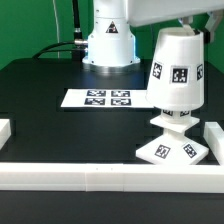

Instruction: Assemble lamp

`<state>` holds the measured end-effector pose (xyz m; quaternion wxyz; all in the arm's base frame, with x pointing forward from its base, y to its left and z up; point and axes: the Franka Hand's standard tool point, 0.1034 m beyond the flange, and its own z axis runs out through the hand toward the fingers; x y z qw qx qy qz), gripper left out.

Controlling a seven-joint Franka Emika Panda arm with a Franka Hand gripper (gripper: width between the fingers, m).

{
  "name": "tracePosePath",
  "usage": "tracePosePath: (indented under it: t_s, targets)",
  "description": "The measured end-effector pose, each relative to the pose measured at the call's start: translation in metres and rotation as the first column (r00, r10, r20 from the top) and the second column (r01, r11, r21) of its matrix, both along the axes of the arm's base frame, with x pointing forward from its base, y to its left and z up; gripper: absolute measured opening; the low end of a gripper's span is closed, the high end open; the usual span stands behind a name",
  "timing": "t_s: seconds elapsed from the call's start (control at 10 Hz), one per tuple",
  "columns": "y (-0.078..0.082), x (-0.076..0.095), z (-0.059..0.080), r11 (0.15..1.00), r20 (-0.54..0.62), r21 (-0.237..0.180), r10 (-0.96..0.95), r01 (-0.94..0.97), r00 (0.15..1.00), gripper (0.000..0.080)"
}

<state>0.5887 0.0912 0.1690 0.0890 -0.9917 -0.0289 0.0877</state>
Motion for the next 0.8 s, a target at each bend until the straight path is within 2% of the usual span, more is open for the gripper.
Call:
tracePosePath:
  t_s: [0.2, 0.7, 0.8]
  targets:
    - [-0.001, 0.001, -0.018, 1.000, -0.004, -0.003, -0.002, 0.002, 1.000, 0.0044]
    - [-0.002, 0.005, -0.019, 1.000, 0.010, -0.003, 0.001, -0.001, 1.000, 0.0045]
    - [-0.002, 0.005, -0.017, 1.000, 0.012, -0.003, 0.000, 0.000, 1.000, 0.0278]
